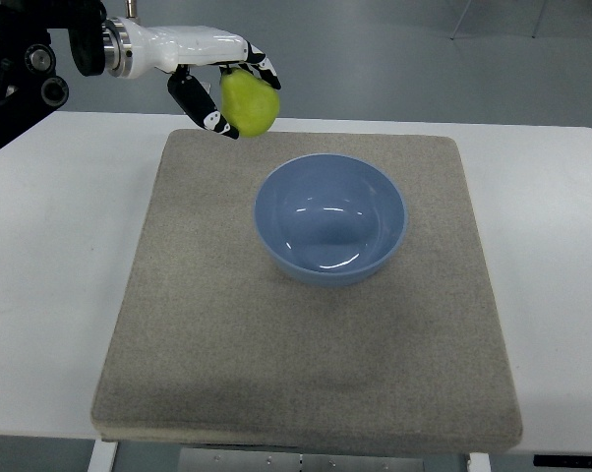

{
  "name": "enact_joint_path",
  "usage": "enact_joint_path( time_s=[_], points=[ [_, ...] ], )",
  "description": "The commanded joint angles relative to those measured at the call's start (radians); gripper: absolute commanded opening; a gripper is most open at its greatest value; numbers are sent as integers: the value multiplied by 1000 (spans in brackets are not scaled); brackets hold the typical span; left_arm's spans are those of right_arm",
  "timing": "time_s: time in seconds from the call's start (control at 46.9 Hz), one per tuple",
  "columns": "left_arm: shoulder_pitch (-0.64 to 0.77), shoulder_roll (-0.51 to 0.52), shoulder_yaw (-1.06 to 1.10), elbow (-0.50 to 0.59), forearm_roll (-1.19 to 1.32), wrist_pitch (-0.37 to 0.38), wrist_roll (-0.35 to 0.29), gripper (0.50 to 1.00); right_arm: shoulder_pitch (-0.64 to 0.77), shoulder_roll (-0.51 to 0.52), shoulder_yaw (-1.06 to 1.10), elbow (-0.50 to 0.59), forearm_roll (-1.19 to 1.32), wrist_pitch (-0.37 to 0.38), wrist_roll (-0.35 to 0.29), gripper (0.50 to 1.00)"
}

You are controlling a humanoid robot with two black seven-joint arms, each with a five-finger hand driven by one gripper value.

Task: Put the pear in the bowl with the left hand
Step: 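Carry the pear over the blue bowl and lower it inside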

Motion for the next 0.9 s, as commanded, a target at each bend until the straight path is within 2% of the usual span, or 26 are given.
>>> enact_joint_path(
  time_s=[0.0,0.213,0.384,0.682,0.704,0.768,0.789,0.874],
  points=[
    [2,-8,8,-51,3,-20,0,500,0,0,0,0,0,0,0,926],
    [13,-47,45,-117,13,-34,0,500,0,0,0,0,0,0,0,924],
    [17,-98,59,-105,15,-32,3,500,0,0,0,0,0,0,0,924],
    [28,-126,69,-70,21,-32,9,500,0,0,0,0,0,0,0,924],
    [28,-126,69,-67,21,-32,9,522,0,0,0,0,0,0,0,924],
    [28,-129,69,-55,21,-32,9,756,0,0,0,0,0,0,0,926],
    [28,-129,69,-52,21,-32,9,797,0,0,0,0,0,0,0,926],
    [43,-129,71,-44,21,-32,9,878,0,0,0,0,0,0,0,926]
  ],
)
